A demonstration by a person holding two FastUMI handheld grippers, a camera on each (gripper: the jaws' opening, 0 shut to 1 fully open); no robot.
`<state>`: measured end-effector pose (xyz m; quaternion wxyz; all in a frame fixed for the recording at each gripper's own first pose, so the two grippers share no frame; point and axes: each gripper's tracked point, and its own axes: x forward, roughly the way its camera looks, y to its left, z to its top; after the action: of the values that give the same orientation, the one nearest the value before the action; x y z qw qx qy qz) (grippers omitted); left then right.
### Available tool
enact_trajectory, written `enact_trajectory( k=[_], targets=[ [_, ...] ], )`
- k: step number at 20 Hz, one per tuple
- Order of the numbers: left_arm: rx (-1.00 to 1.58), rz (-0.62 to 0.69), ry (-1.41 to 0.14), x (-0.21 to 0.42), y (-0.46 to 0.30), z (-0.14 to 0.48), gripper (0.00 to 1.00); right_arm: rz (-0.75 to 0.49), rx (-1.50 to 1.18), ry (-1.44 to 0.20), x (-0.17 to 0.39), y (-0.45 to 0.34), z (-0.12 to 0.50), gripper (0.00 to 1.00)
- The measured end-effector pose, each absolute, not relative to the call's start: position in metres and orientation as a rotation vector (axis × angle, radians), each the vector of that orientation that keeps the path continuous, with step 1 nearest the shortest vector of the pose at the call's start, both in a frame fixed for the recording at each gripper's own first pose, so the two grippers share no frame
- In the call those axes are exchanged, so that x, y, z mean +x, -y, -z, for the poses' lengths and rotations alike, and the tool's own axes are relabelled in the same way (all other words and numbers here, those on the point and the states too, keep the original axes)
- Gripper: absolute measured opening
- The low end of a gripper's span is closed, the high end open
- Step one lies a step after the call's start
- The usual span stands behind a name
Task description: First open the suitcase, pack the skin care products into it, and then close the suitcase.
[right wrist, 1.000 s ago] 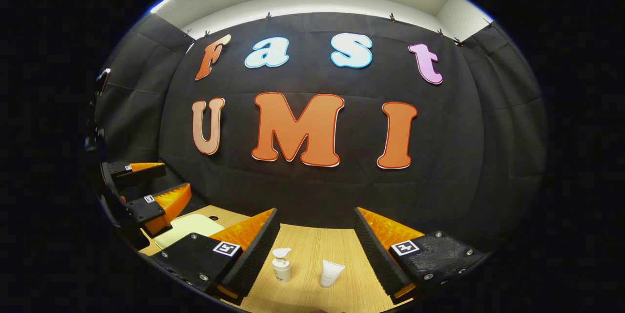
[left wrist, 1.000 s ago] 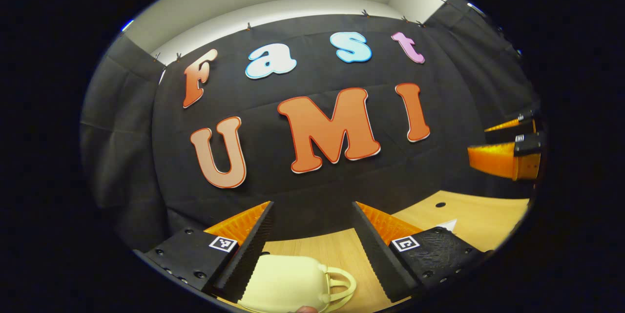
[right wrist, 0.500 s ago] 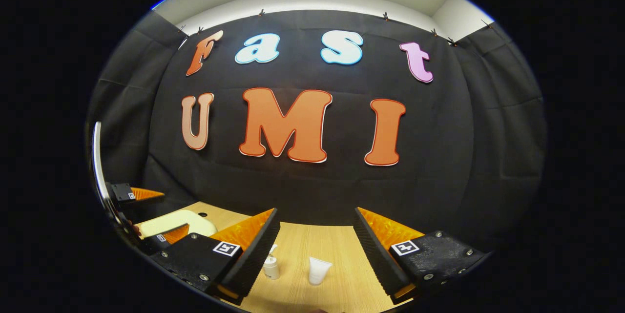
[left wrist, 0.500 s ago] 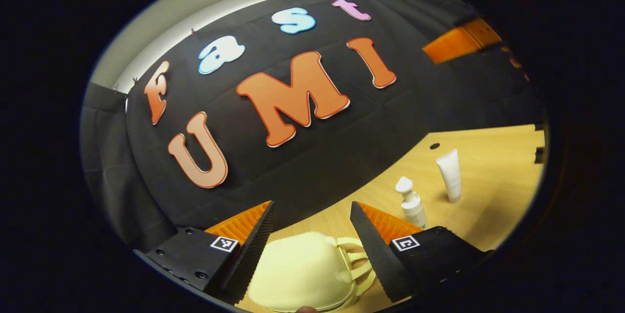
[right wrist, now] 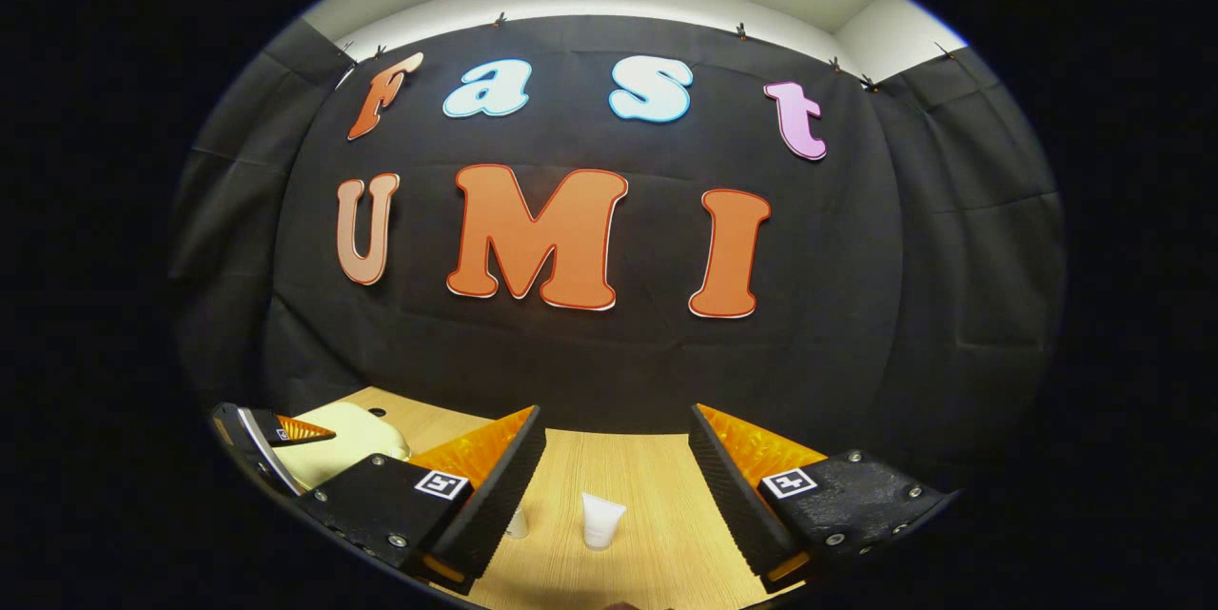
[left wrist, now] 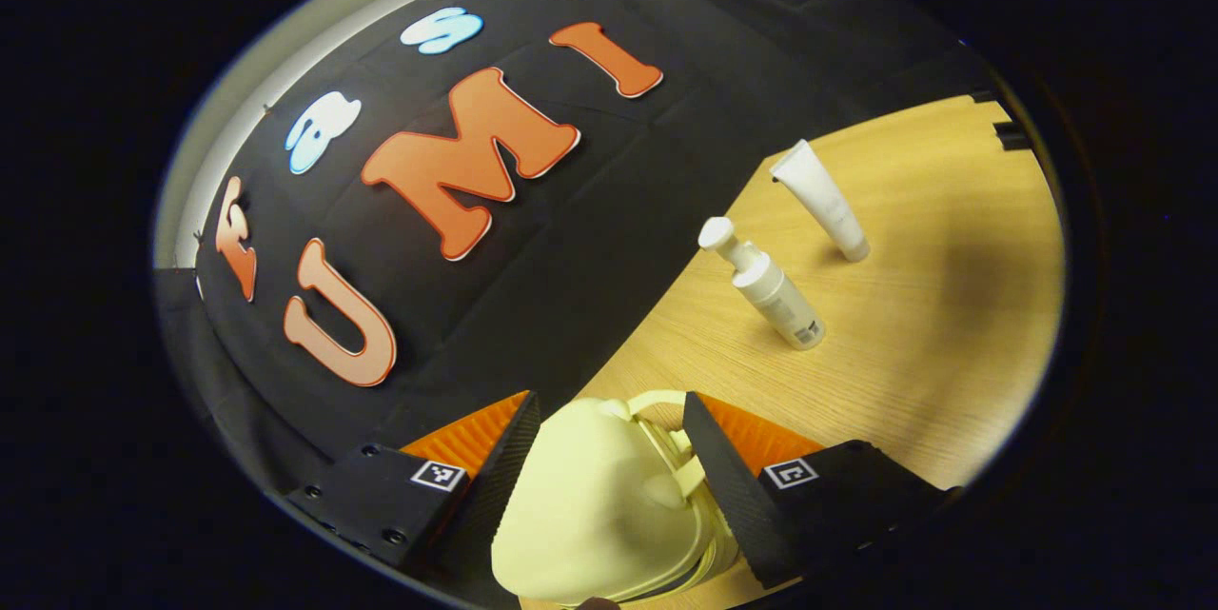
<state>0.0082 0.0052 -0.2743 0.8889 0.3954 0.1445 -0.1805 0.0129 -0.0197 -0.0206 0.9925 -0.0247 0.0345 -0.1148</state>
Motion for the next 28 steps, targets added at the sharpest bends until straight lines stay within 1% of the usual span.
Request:
enact_trajectory(
  k=[1,5,9,10,13,14,15,16,17,18,19,20,21,22,24,28],
  targets=[
    [0.848,0.385,-0.302,0.006,-0.005,0.282,0.98,0.232,-0.049,-0.071,0.012,0.02,0.021,0.96],
    [0.958,0.43,-0.35,0.007,-0.007,0.315,0.98,0.251,-0.043,-0.082,0.008,0.023,0.024,0.96],
    [1.041,0.478,-0.394,0.006,-0.013,0.343,0.94,0.272,-0.048,-0.077,0.005,0.027,0.023,0.96],
    [1.067,0.482,-0.398,0.009,-0.014,0.347,0.88,0.274,-0.046,-0.077,0.004,0.028,0.023,0.97],
    [1.121,0.46,-0.424,0.011,-0.019,0.363,0.88,0.286,-0.037,-0.085,0.002,0.032,0.027,0.96],
    [1.157,0.452,-0.417,0.015,-0.02,0.365,0.82,0.289,-0.036,-0.085,0.001,0.033,0.027,0.96],
    [1.182,0.456,-0.413,0.016,-0.018,0.369,0.7,0.287,-0.032,-0.085,0.001,0.031,0.027,0.96],
    [1.209,0.449,-0.396,0.021,-0.016,0.369,0.67,0.289,-0.033,-0.084,0.001,0.032,0.026,0.96],
    [1.219,0.462,-0.399,0.021,-0.013,0.37,0.57,0.286,-0.033,-0.082,0.001,0.031,0.026,0.96],
    [1.23,0.46,-0.397,0.024,-0.011,0.371,0.4,0.286,-0.033,-0.082,0.001,0.03,0.025,0.96],
    [1.245,0.46,-0.387,0.025,-0.009,0.37,0.4,0.284,-0.035,-0.08,0.001,0.031,0.024,0.96],
    [1.246,0.46,-0.383,0.029,-0.008,0.369,0.29,0.282,-0.036,-0.078,0.0,0.03,0.023,0.96],
    [1.242,0.437,-0.353,0.029,-0.007,0.36,0.28,0.283,-0.04,-0.078,0.0,0.031,0.023,0.96],
    [1.224,0.43,-0.366,0.024,-0.012,0.355,0.06,0.28,-0.042,-0.078,0.0,0.03,0.023,0.96],
    [1.167,0.425,-0.379,0.029,-0.014,0.35,0.06,0.282,-0.047,-0.084,-0.002,0.03,0.025,0.96],
    [1.053,0.35,-0.387,0.033,-0.03,0.313,0.06,0.274,-0.055,-0.09,0.0,0.028,0.026,0.96]
  ],
)
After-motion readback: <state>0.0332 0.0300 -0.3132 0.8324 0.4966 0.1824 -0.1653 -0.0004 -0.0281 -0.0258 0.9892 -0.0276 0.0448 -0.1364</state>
